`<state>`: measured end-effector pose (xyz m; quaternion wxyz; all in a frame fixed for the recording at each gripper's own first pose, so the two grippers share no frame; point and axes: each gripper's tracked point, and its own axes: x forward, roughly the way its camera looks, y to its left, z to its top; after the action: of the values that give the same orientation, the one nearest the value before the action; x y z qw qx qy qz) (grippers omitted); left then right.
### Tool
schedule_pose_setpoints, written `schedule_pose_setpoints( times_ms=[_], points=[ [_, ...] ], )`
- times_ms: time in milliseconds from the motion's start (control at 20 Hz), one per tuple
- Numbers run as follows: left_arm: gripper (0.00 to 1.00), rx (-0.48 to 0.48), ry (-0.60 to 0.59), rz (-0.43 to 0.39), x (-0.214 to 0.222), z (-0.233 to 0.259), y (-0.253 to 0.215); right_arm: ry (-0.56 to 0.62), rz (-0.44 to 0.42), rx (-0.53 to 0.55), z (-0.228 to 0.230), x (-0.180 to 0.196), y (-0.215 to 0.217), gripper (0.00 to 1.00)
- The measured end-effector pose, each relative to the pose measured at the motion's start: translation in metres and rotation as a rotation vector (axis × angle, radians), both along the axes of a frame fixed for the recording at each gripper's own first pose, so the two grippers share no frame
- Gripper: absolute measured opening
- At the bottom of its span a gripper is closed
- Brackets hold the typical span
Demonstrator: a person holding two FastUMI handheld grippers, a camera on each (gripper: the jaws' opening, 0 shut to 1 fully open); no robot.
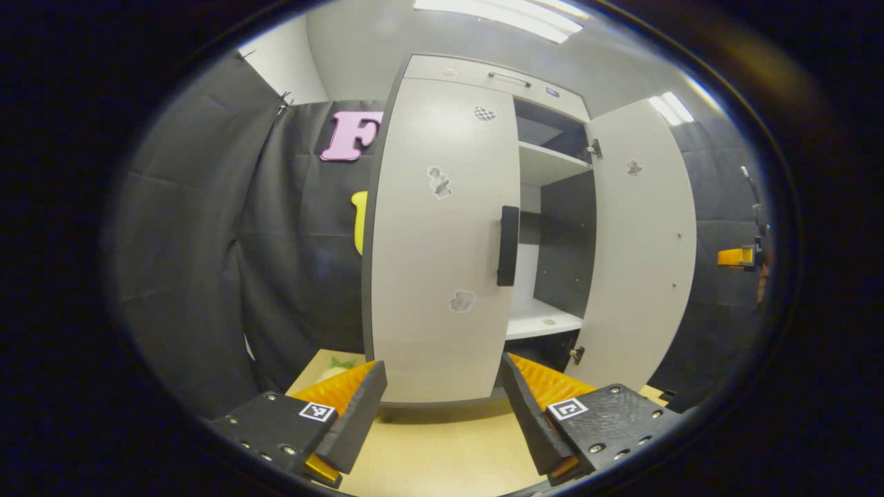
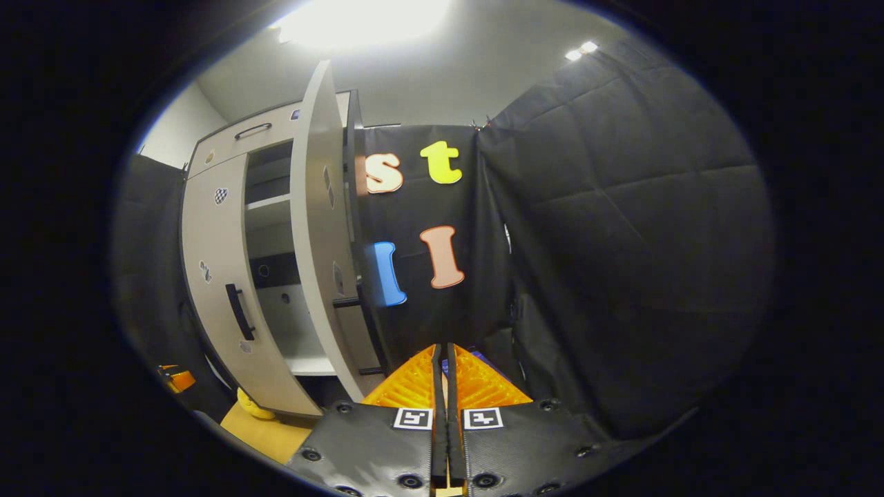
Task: Open the right door of the double-door shoe cabinet with the right hand, and open the left door with the left hand.
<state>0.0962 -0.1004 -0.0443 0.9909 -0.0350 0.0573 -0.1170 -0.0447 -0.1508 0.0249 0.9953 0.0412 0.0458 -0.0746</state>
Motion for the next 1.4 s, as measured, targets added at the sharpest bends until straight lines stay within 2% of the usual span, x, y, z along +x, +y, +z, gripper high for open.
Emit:
schedule_pose_setpoints(
  times_ms=[200, 300, 400, 450, 600, 650, 700, 750, 800, 850, 900, 950, 1100, 1150, 1250, 1300, 1350, 1400],
  points=[
    [0.95, -0.043, -0.035, -0.007, 0.036, 0.023, -0.014, -0.006, -0.183, -0.051, 0.007, -0.022, -0.061, 0.02],
    [0.95, -0.055, -0.064, -0.008, 0.054, 0.041, -0.025, 0.003, -0.239, -0.067, 0.004, -0.02, -0.083, 0.06],
    [0.95, -0.041, -0.097, -0.01, 0.07, 0.058, -0.037, 0.01, -0.256, -0.064, 0.0, -0.004, -0.096, 0.25],
    [0.95, -0.027, -0.115, -0.006, 0.077, 0.065, -0.042, 0.015, -0.245, -0.055, -0.006, 0.008, -0.098, 0.31],
    [0.94, 0.007, -0.163, 0.012, 0.103, 0.089, -0.061, 0.051, -0.236, -0.105, -0.022, 0.044, -0.109, 0.98],
    [0.94, 0.006, -0.174, 0.011, 0.11, 0.096, -0.071, 0.072, -0.234, -0.134, -0.032, 0.053, -0.114, 0.97],
    [0.95, 0.002, -0.181, 0.01, 0.118, 0.102, -0.081, 0.09, -0.224, -0.157, -0.038, 0.063, -0.114, 0.92],
    [0.95, -0.001, -0.183, 0.009, 0.123, 0.105, -0.089, 0.095, -0.209, -0.169, -0.041, 0.074, -0.114, 0.98],
    [0.94, -0.002, -0.182, 0.008, 0.131, 0.107, -0.099, 0.09, -0.192, -0.169, -0.043, 0.085, -0.113, 0.98],
    [0.94, -0.001, -0.181, 0.004, 0.139, 0.107, -0.106, 0.084, -0.174, -0.16, -0.045, 0.096, -0.113, 0.92],
    [0.95, 0.0, -0.18, 0.0, 0.147, 0.107, -0.114, 0.08, -0.158, -0.148, -0.047, 0.106, -0.113, 0.98],
    [0.95, 0.002, -0.179, 0.002, 0.154, 0.107, -0.121, 0.083, -0.146, -0.141, -0.052, 0.115, -0.116, 0.98],
    [0.95, 0.013, -0.161, 0.039, 0.174, 0.102, -0.131, 0.106, -0.133, -0.128, -0.065, 0.133, -0.126, 1.0],
    [0.95, 0.012, -0.155, 0.053, 0.18, 0.1, -0.133, 0.108, -0.126, -0.12, -0.066, 0.146, -0.13, 0.96],
    [0.93, 0.009, -0.133, 0.093, 0.192, 0.094, -0.132, 0.106, -0.119, -0.108, -0.07, 0.162, -0.137, 1.0],
    [0.94, 0.004, -0.117, 0.105, 0.195, 0.09, -0.132, 0.107, -0.116, -0.105, -0.072, 0.168, -0.14, 0.96],
    [0.93, -0.007, -0.106, 0.112, 0.199, 0.087, -0.135, 0.109, -0.112, -0.103, -0.074, 0.172, -0.143, 1.0],
    [0.8, -0.023, -0.106, 0.119, 0.2, 0.087, -0.136, 0.112, -0.108, -0.101, -0.076, 0.177, -0.146, 0.96]
  ],
)
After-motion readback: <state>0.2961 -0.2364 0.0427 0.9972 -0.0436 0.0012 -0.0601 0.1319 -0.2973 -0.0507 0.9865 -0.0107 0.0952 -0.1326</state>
